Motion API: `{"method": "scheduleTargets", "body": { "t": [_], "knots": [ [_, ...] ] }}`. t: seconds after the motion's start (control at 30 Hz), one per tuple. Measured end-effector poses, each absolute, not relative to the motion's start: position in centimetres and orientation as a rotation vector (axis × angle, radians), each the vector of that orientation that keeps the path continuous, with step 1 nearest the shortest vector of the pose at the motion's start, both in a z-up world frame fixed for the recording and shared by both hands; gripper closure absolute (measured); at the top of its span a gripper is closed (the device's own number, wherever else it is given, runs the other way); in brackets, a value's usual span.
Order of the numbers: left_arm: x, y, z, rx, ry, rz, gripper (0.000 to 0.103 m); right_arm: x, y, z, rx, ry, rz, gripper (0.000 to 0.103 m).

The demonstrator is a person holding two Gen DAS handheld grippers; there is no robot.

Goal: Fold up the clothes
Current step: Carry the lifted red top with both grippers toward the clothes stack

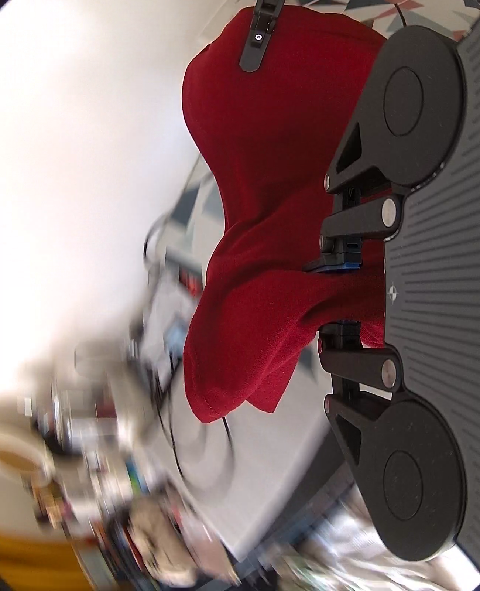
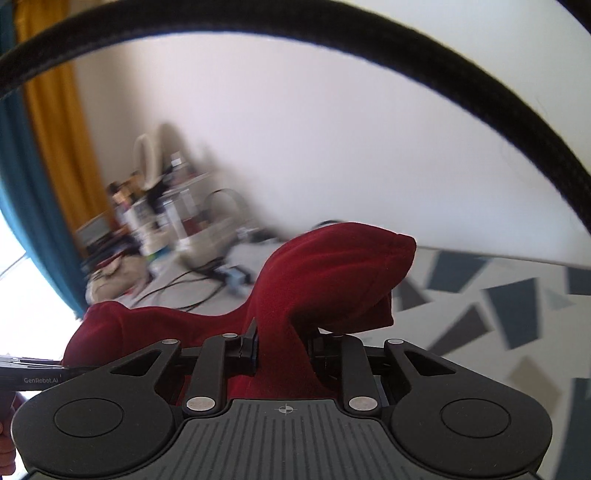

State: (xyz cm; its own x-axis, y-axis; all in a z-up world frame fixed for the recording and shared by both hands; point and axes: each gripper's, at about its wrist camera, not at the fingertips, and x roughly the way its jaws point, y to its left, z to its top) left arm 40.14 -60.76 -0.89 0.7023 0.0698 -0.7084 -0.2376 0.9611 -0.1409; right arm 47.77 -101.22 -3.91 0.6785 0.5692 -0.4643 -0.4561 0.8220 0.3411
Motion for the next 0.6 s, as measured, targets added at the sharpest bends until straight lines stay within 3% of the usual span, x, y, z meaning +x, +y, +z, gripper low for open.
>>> {"method": "scheduleTargets", "body": {
  "t": [0.33,0.6],
  "knots": [
    [21.6,-49.6,1.2,-0.336,0.758,0.512,0.081,39.9,-83.9,-1.5,0.096,0.645,0.907,0.083],
    [11.8,-44.8,0.7,-0.468,0.689,0.719,0.081,35.6,-74.2,-0.5,-0.034,0.687,1.101,0.083]
  ]
}}
